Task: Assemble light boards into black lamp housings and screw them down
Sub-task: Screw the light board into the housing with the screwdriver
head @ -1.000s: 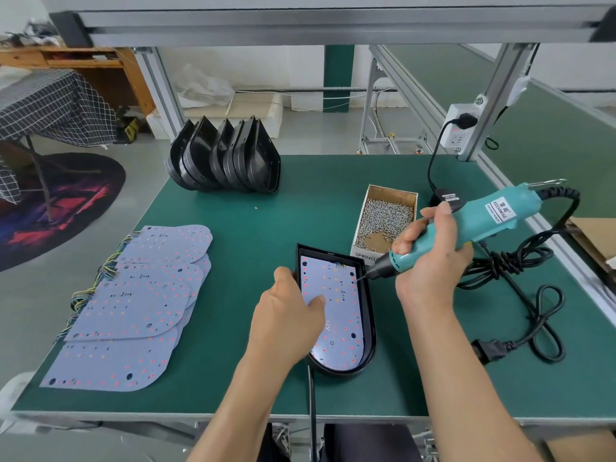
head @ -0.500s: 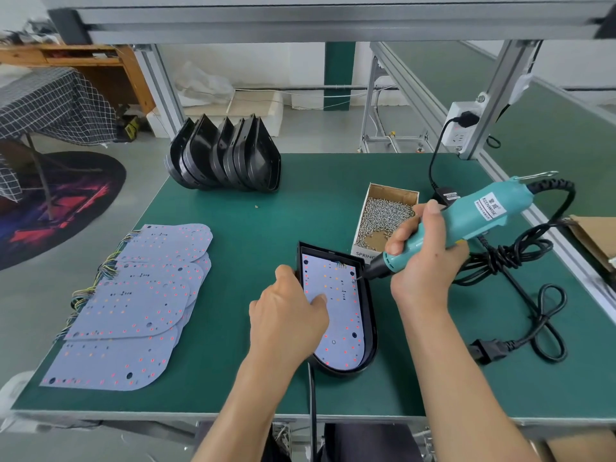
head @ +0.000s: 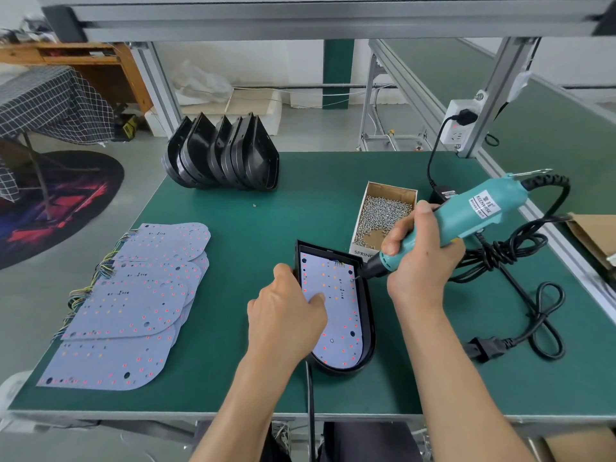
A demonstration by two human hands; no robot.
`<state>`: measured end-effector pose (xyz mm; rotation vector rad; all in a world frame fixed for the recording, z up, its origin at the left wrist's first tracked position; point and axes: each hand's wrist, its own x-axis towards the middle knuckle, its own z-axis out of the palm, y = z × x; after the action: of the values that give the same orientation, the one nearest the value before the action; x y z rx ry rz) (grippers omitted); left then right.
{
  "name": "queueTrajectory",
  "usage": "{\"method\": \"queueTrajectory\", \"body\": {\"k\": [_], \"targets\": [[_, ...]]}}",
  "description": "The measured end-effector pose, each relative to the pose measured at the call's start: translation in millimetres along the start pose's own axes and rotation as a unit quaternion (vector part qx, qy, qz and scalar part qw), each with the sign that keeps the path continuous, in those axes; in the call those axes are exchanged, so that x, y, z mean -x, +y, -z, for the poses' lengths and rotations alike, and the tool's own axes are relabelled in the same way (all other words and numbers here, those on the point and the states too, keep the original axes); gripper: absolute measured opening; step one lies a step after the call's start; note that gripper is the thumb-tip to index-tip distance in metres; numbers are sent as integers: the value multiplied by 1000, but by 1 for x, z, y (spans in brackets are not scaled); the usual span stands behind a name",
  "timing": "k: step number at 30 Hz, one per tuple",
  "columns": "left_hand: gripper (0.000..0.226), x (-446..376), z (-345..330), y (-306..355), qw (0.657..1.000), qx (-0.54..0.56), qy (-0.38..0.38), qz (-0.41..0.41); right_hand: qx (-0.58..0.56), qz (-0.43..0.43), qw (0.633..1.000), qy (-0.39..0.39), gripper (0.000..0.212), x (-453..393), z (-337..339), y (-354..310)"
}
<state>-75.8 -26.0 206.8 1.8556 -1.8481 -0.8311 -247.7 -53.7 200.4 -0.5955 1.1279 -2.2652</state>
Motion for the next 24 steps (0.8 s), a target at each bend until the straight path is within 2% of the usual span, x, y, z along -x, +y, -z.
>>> {"method": "queueTrajectory", "body": {"k": [18,24], "targets": [[31,-2,-3,-3,1000,-1,3,-4,8,5,1000,-21,19,0,-2,1],[31,-2,-3,-3,1000,-4,6,-4,-5,1,1000,-21,26,2,1,0]]}}
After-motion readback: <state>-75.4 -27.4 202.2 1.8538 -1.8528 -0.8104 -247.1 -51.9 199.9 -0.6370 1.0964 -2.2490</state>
